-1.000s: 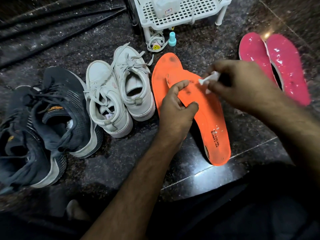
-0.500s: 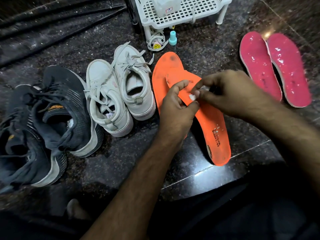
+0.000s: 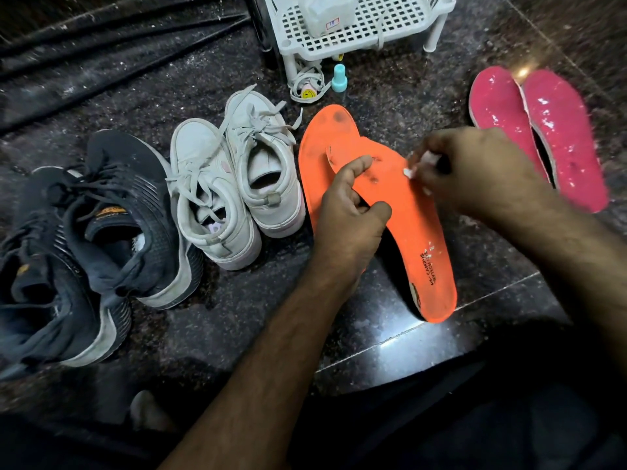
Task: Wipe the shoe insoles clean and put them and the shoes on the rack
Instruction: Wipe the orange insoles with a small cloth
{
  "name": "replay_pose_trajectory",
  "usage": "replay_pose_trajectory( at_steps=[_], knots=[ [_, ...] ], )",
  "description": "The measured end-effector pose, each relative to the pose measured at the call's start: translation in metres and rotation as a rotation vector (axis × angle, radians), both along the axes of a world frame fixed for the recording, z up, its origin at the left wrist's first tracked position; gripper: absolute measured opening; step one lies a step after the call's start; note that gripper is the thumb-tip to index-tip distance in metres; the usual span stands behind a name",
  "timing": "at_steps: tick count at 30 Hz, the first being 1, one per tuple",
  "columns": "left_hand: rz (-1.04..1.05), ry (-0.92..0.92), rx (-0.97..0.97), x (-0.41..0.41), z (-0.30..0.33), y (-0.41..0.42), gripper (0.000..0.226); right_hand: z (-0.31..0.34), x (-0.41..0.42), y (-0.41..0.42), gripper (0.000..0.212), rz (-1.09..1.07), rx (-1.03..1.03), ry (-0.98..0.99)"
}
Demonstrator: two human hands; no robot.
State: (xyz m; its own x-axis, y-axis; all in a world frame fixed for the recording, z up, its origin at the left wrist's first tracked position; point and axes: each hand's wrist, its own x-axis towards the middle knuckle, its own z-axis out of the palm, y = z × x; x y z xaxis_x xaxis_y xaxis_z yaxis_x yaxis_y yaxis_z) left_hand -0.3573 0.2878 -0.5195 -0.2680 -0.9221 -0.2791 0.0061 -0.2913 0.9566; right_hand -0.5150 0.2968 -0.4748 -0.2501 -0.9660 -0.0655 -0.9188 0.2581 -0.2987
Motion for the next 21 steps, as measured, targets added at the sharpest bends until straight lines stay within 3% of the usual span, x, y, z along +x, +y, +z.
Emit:
replay_pose_trajectory(
  at_steps=[3, 7, 10, 14, 19, 21],
  knots=[
    [0.015, -0.015, 0.008, -0.001, -0.001, 0.000, 0.061, 0.000, 0.005, 0.002, 0.017, 0.044, -0.023, -0.010],
    [0.030, 0.004, 0.029, 0.000, -0.002, -0.002, 0.053, 0.008, 0.028, 0.008, 0.010, 0.292, -0.002, -0.210],
    [0.002, -0.026, 0.026, 0.000, -0.001, -0.001, 0.058, 0.005, 0.014, 0.004, 0.009, 0.182, 0.016, -0.216],
    [-0.004, -0.021, 0.019, 0.001, -0.001, 0.000, 0.063, -0.001, -0.006, 0.000, 0.015, -0.015, -0.022, 0.022],
    [0.030, 0.024, 0.028, 0.001, -0.004, -0.003, 0.056, 0.003, 0.029, 0.008, 0.011, 0.253, -0.049, -0.139],
    [0.023, 0.050, 0.038, 0.002, -0.004, -0.003, 0.055, 0.003, 0.029, 0.007, 0.009, 0.245, -0.035, -0.172]
  ],
)
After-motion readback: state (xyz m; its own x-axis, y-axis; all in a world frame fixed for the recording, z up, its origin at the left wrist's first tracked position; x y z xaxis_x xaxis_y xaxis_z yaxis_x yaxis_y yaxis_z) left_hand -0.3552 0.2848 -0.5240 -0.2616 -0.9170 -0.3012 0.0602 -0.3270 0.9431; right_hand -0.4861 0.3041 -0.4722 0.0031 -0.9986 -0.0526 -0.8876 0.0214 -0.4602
